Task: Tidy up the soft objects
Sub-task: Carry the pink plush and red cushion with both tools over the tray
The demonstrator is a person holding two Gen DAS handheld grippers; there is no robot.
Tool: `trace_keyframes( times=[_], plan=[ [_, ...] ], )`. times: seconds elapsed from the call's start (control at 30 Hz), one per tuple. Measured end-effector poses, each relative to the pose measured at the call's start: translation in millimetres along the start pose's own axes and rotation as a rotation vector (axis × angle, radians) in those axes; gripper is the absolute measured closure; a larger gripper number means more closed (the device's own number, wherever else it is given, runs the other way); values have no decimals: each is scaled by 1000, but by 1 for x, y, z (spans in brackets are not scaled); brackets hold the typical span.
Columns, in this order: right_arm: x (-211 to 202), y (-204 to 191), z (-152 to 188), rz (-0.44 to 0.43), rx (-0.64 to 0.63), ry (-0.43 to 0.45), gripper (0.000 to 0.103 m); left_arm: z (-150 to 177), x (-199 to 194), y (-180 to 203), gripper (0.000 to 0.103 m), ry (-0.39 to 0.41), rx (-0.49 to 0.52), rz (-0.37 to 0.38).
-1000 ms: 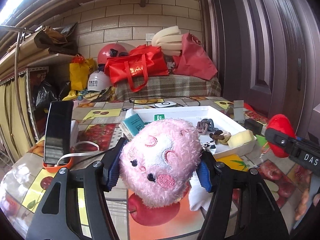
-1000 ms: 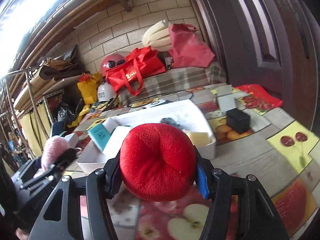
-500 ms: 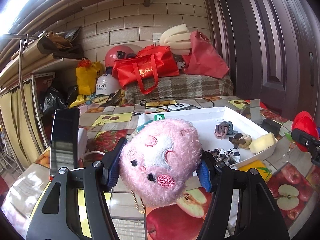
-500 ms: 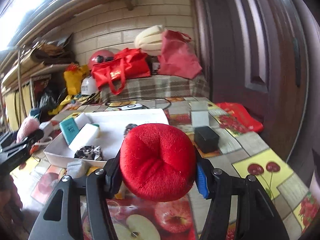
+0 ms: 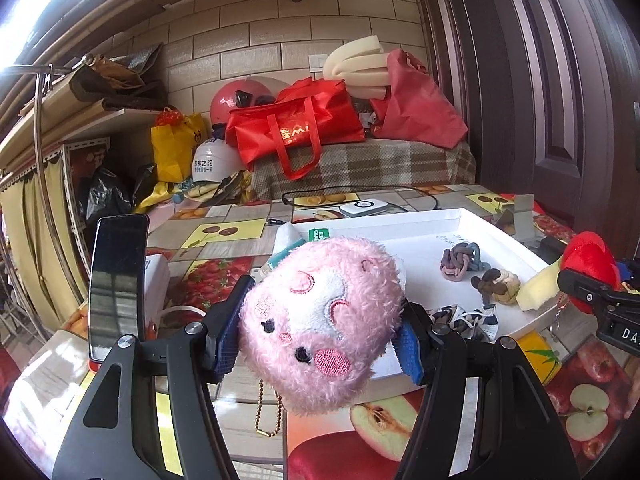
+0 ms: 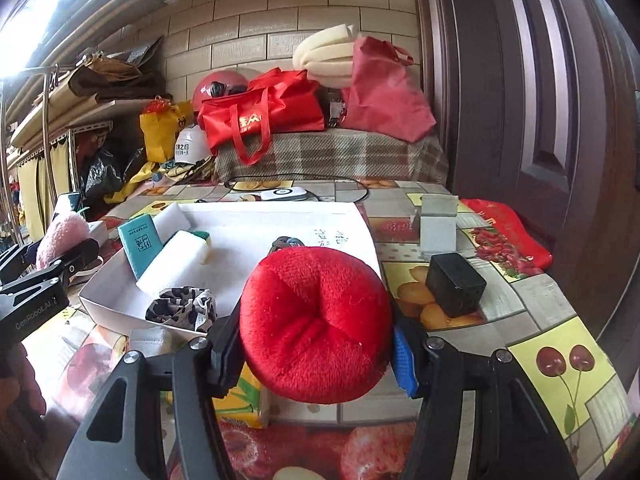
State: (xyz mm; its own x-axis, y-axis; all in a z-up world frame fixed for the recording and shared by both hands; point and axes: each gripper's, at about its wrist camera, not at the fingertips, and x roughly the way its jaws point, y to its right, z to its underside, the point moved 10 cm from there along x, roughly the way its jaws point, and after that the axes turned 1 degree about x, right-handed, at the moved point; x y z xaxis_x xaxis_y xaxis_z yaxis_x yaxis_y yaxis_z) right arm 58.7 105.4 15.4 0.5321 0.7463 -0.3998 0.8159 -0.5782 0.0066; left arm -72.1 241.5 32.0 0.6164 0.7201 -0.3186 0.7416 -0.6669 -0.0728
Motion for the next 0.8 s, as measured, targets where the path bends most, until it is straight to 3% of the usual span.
trace_keyframes(
  times=[0.1, 0.47, 0.8],
  plan=[
    [8, -2, 2, -14, 6, -32, 43, -2, 6, 1, 40, -2, 5, 0],
    [36, 0, -15, 0, 13, -15, 43, -10, 36, -6, 40, -23, -33, -6],
    [78, -4, -26, -6, 11, -63, 42, -13, 76, -2, 40, -93, -16, -16]
  ],
)
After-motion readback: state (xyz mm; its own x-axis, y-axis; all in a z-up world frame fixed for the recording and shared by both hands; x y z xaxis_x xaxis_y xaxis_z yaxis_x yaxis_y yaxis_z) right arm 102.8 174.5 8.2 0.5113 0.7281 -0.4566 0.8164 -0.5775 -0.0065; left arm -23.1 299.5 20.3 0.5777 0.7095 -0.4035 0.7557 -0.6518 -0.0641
